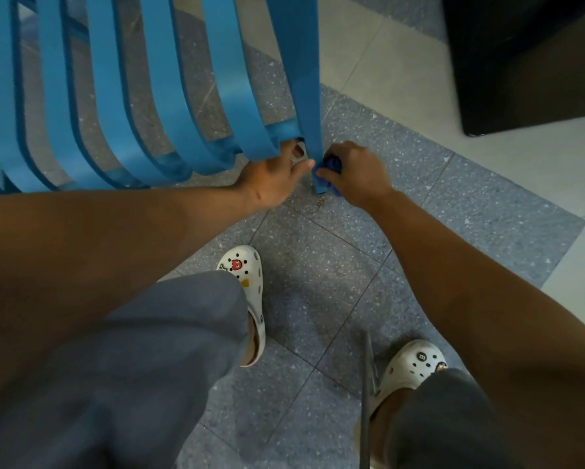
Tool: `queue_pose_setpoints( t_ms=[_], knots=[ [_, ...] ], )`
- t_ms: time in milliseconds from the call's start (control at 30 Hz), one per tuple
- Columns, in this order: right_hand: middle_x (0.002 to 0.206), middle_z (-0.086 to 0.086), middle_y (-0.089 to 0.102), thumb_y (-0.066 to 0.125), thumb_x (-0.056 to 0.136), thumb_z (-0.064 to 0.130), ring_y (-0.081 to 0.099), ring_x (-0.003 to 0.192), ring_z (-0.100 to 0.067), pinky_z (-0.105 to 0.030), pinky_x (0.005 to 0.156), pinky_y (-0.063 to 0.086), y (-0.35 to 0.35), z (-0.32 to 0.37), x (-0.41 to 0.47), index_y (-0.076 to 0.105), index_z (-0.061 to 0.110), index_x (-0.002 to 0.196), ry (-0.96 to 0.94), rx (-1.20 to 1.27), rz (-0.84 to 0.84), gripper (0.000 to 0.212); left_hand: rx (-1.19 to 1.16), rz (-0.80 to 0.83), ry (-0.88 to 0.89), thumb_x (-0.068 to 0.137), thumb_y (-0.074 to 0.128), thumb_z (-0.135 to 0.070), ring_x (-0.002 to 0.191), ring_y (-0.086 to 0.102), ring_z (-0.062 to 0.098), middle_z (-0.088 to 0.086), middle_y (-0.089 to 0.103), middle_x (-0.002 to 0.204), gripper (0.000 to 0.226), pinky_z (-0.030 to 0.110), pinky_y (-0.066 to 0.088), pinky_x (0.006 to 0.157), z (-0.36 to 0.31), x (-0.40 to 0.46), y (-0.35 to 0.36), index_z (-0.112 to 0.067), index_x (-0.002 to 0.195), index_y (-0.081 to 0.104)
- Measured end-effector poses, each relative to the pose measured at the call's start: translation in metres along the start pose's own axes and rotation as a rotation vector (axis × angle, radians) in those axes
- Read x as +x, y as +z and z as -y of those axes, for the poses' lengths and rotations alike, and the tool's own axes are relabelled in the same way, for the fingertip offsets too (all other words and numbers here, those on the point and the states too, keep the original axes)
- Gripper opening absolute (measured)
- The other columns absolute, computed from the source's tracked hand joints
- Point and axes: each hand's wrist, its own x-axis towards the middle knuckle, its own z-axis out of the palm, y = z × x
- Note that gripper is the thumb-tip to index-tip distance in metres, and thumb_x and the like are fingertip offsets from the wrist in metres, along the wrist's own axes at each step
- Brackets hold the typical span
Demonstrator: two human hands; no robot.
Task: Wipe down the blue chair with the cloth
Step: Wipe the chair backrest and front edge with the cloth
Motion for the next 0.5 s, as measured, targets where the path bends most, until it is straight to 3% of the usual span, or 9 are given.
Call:
queue_pose_setpoints(
  t_ms=[167, 367, 500],
  knots=[
    [0.101, -0.006, 0.065, 0.073, 0.089, 0.044, 0.059, 0.089, -0.022, -0.031, 0.072, 0.042, -0.007, -0.002, -0.001, 0.07, 0.016, 0.104, -0.116, 0.049, -0.1, 0.032, -0.066, 0.017, 0.002, 0.103, 0.054, -0.04, 0.114, 0.061, 0.022, -0.002, 0.061, 0.12, 0.044, 0.033, 0.047, 0.088, 0.002, -0.001, 0.0, -0.014, 0.138, 0.05],
    [0.094, -0.004, 0.067, 0.07, 0.087, 0.042, 0.062, 0.08, -0.023, -0.032, 0.065, 0.047, 0.023, -0.001, 0.0, 0.069, 0.019, 0.099, 0.153, 0.03, -0.006, 0.025, -0.17, 0.017, -0.086, 0.103, 0.053, -0.041, 0.106, 0.066, 0.025, 0.006, 0.069, 0.118, 0.038, 0.039, 0.053, 0.092, 0.0, -0.003, 0.008, -0.014, 0.128, 0.06],
    [0.085, 0.002, 0.062, 0.066, 0.092, 0.038, 0.064, 0.071, -0.02, -0.021, 0.054, 0.038, 0.021, -0.008, -0.005, 0.069, 0.021, 0.096, 0.12, 0.077, 0.012, 0.018, -0.168, 0.018, -0.093, 0.104, 0.05, -0.042, 0.104, 0.066, 0.024, 0.006, 0.071, 0.111, 0.036, 0.038, 0.053, 0.091, -0.001, -0.003, 0.006, -0.013, 0.118, 0.066]
  ],
)
